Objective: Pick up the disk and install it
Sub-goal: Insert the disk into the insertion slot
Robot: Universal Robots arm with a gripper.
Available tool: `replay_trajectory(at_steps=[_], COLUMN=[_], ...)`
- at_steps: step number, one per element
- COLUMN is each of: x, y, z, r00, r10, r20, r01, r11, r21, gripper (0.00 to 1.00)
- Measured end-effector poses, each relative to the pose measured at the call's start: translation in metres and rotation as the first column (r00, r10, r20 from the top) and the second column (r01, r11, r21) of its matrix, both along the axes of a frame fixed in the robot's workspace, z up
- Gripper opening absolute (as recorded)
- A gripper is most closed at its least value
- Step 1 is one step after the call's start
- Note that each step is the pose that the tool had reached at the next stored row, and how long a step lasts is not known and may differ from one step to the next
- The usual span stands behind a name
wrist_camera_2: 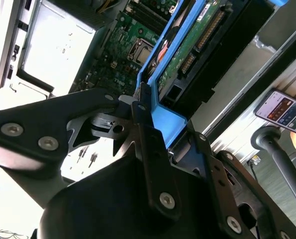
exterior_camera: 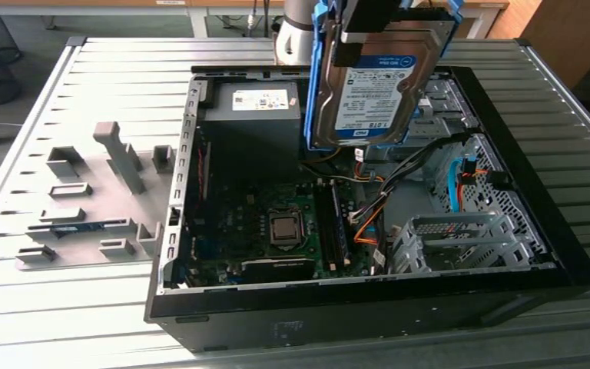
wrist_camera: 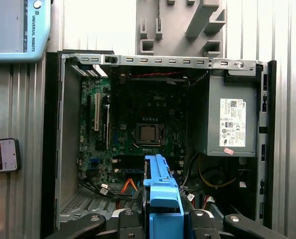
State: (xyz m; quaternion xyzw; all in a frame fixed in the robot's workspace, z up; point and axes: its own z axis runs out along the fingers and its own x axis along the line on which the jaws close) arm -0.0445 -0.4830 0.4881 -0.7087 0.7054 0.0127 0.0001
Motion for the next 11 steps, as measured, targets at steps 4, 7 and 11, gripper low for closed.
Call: replay_trajectory(at_steps=[4,7,11], x=[0.0008,0.0008,0.0007], y=[-0.0050,-0.0128,-0.0202], z=[-0.0003,-0.0014,-0.0035], r00=[1.0000,1.0000,0.9999], r10=[0.000,0.000,0.001], r20=[0.0028,0.0085,0.0152], r01=[0.000,0.000,-0.001], r11=[1.0000,1.0000,1.0000], r21=[-0.0001,0.0005,0.0010], gripper=[0.37,0.37,0.37])
